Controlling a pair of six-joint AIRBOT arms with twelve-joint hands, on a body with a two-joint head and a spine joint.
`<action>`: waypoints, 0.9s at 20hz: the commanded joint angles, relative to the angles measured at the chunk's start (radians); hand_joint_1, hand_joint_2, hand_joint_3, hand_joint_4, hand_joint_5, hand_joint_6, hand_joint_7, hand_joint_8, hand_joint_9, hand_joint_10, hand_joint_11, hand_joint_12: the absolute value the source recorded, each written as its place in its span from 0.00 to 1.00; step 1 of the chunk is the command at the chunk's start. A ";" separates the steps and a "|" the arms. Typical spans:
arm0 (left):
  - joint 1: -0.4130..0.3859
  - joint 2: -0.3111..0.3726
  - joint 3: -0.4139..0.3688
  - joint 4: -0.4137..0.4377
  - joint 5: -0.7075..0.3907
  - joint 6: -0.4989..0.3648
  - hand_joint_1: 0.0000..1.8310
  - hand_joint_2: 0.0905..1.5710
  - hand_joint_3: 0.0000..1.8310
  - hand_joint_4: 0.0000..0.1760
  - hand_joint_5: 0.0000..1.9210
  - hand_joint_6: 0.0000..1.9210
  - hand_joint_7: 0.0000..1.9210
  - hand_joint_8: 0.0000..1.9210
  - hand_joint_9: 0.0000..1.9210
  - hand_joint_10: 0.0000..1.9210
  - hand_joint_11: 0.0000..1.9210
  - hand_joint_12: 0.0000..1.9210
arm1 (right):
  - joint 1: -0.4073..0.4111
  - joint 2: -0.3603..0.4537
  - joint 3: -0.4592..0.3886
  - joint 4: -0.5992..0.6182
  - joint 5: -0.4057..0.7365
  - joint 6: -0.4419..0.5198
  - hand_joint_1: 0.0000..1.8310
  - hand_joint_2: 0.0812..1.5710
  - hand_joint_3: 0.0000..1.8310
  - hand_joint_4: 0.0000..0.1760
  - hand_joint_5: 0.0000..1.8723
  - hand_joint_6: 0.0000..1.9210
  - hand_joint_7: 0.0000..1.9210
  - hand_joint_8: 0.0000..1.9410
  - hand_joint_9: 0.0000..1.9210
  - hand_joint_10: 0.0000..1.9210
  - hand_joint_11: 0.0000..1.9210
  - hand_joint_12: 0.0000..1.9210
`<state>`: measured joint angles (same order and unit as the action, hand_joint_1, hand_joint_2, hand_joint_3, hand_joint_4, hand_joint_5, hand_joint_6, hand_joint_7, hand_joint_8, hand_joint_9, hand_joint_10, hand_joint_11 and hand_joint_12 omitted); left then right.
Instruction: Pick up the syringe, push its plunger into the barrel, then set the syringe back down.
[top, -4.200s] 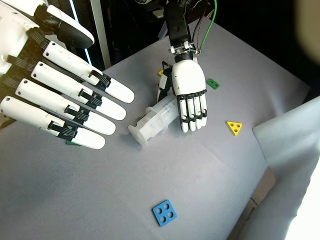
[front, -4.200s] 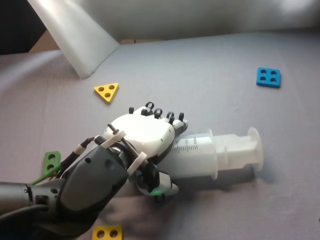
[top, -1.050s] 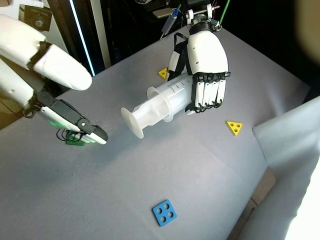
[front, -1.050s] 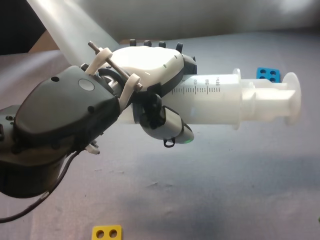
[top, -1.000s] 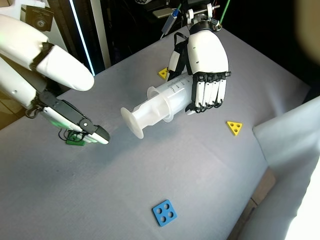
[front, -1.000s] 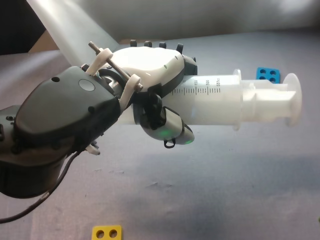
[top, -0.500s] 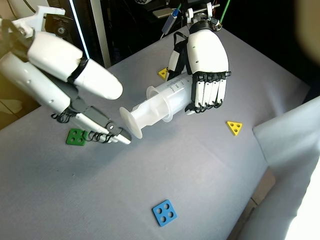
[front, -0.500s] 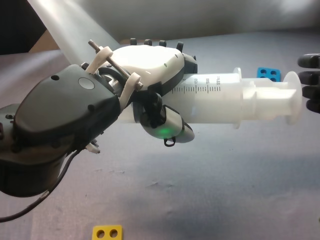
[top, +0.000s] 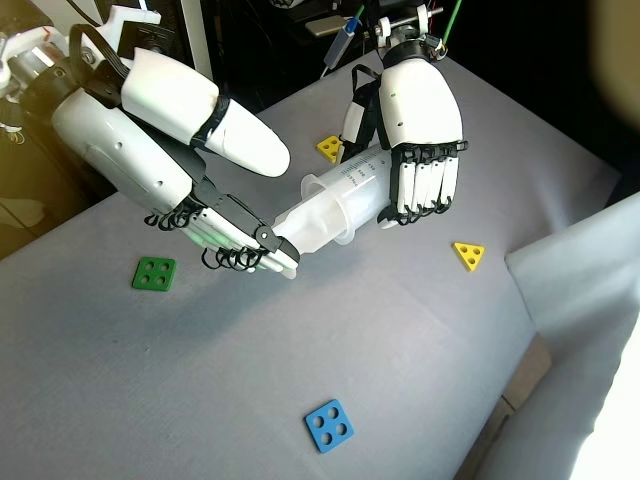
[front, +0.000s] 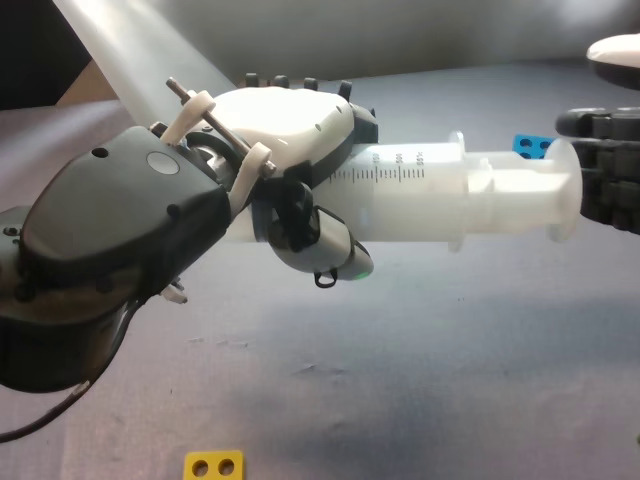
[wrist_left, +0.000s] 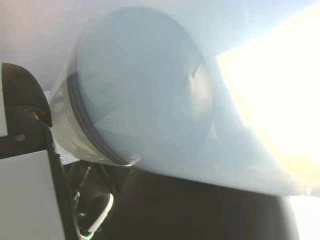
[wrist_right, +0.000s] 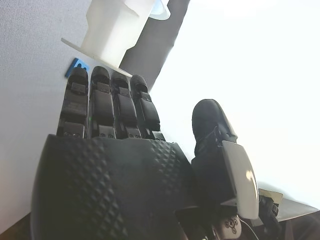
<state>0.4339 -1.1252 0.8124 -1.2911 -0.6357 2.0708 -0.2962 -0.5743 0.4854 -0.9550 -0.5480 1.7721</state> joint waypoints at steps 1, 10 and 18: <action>-0.023 -0.004 -0.004 0.071 -0.008 -0.016 0.73 0.78 0.00 0.00 0.34 0.70 0.41 0.72 0.35 0.81 0.24 0.77 | 0.020 -0.017 -0.008 -0.032 0.113 0.006 0.00 0.83 0.00 0.00 0.07 0.00 0.07 0.00 0.05 0.00 0.00 0.04; -0.030 -0.004 -0.003 0.061 -0.008 -0.009 0.74 0.76 0.00 0.00 0.36 0.68 0.43 0.68 0.38 0.77 0.26 0.76 | 0.027 -0.130 0.042 -0.055 0.100 0.004 0.00 0.82 0.00 0.00 0.07 0.00 0.07 0.00 0.04 0.00 0.00 0.02; -0.031 -0.004 -0.004 0.058 -0.008 -0.006 0.73 0.77 0.00 0.00 0.33 0.71 0.42 0.71 0.36 0.80 0.25 0.77 | 0.036 -0.237 0.090 -0.108 0.096 -0.005 0.00 0.82 0.00 0.00 0.08 0.00 0.07 0.00 0.05 0.00 0.00 0.05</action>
<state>0.4297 -1.1126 0.8207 -1.3285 -0.6926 2.0987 -0.2783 -0.7929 0.5930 -1.0363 -0.6285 1.7618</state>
